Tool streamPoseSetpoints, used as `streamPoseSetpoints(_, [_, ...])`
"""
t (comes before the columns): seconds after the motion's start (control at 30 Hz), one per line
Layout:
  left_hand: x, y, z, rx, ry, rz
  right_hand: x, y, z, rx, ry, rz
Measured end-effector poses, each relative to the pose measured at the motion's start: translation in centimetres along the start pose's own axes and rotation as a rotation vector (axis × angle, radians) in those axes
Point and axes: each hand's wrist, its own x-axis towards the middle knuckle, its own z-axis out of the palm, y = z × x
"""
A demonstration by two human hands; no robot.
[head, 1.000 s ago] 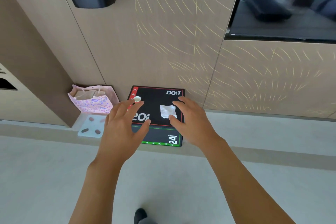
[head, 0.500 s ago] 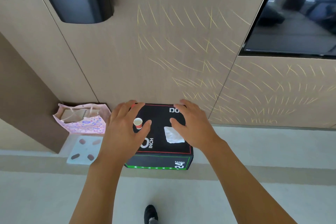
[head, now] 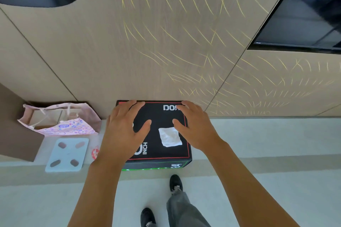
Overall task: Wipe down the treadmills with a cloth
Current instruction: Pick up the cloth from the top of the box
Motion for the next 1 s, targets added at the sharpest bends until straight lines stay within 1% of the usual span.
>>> streamPoseSetpoints(0.1, [2.4,-0.8,2.1,0.011,-0.020,-0.012,3.0,1.7,0.7,0.023,-0.019,0.005])
streamPoseSetpoints(0.27, [6.7,-1.7,5.9,0.055,-0.070,-0.084,9.1,5.6,2.4,0.052,-0.068,-0.007])
streamPoseSetpoints(0.5, [11.6,-5.2,13.4,0.121,-0.151,-0.117,17.2,11.5,8.5,0.090,-0.158,-0.027])
streamPoseSetpoints(0.63, [12.3,-9.5,18.4,0.152,-0.273,-0.151,20.3,14.3,14.8,0.130,-0.217,-0.050])
streamPoseSetpoints(0.77, [12.3,-14.4,24.4,0.156,-0.380,-0.184,23.0,17.7,22.9,0.103,-0.295,-0.025])
streamPoseSetpoints(0.87, [12.4,-18.3,29.5,0.171,-0.422,-0.159,24.4,20.1,28.8,0.072,-0.334,-0.005])
streamPoseSetpoints(1.0, [12.0,-22.9,35.9,0.180,-0.466,-0.136,25.5,22.6,35.8,0.048,-0.334,0.005])
